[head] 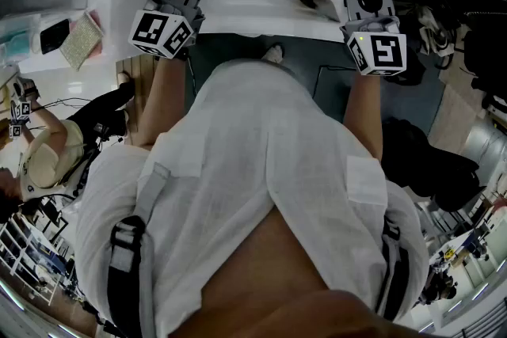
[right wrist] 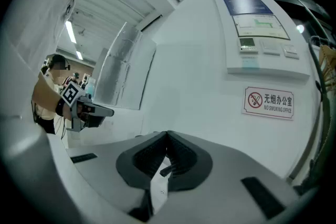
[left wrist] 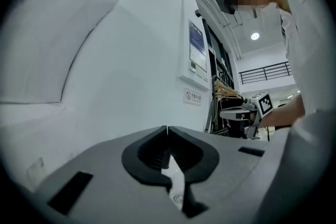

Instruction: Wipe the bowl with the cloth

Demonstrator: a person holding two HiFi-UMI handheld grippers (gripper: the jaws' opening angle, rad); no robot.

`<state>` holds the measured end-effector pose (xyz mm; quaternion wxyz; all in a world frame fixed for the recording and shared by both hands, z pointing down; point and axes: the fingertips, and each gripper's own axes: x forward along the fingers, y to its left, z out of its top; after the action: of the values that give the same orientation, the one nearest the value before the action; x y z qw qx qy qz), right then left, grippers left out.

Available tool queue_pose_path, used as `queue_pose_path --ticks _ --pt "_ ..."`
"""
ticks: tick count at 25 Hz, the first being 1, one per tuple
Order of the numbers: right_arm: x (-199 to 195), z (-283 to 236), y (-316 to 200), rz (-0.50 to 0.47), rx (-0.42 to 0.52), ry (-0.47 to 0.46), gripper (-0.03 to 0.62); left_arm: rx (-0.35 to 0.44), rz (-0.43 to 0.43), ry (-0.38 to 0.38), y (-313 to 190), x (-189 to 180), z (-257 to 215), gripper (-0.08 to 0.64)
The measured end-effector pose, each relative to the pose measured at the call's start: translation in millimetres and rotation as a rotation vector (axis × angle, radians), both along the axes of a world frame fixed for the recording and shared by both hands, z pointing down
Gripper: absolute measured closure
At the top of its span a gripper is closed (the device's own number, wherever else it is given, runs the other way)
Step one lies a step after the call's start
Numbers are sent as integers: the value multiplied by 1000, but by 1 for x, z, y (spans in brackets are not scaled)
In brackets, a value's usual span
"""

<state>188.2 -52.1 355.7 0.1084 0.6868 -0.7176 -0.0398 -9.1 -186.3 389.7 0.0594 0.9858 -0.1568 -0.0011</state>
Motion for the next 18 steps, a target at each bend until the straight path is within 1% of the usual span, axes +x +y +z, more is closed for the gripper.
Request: queue_pose_path --ticks 6,9,14,18 --pt "-16 10 12 11 -11 -37 566 -34 72 -19 26 -5 11 549" --pt "-29 12 17 9 -21 -30 566 -46 90 -25 37 -15 15 549" --pt "-50 8 24 8 -13 -10 566 -52 108 -27 50 -35 20 549" --pt "-62 3 25 3 2 0 566 -50 97 -8 53 -47 18 549"
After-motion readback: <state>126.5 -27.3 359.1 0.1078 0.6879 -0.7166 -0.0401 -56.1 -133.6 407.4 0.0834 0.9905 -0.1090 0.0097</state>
